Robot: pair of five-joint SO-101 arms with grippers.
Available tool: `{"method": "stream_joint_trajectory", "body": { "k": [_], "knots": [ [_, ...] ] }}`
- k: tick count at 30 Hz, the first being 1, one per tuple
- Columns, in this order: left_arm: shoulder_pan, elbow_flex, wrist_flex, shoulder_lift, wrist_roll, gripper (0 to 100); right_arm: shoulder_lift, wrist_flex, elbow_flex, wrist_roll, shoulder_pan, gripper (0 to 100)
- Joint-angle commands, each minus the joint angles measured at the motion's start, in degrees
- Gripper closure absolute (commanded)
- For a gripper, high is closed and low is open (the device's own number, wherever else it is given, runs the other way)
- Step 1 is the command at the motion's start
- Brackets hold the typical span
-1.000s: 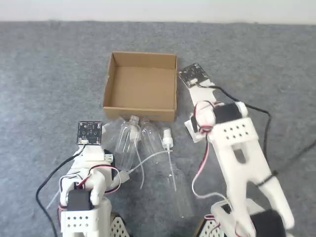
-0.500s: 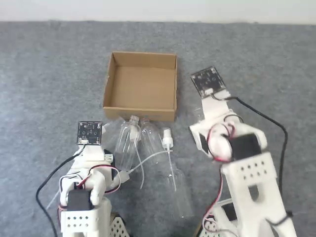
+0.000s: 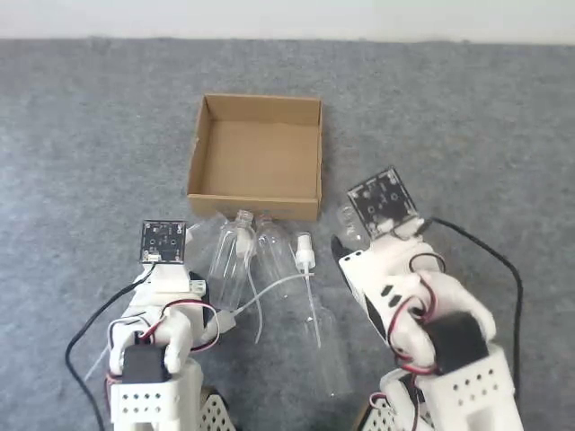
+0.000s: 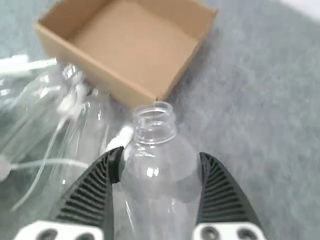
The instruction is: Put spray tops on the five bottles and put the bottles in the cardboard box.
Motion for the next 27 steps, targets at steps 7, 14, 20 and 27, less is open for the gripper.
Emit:
{"method": "stream_joint_trajectory", "body": {
  "k": [7, 14, 20, 27],
  "knots": [
    [-0.2, -0.6, 0.2, -1.1, -0.2, 96, -16.4, -19.9, 15.2, -0.7, -0.7, 95.0],
    [-0.2, -0.6, 0.2, -1.1, -0.2, 96, -24.2, -25.5, 22.6, -7.6, -0.7, 95.1],
    [-0.2, -0.6, 0.2, -1.1, -0.2, 96, -30.5, -26.9, 27.3, -18.3, -0.6, 95.1],
    [-0.2, -0.6, 0.2, -1.1, -0.2, 96, -33.1, -26.9, 31.8, -19.1, -0.4, 95.1]
  ]
}}
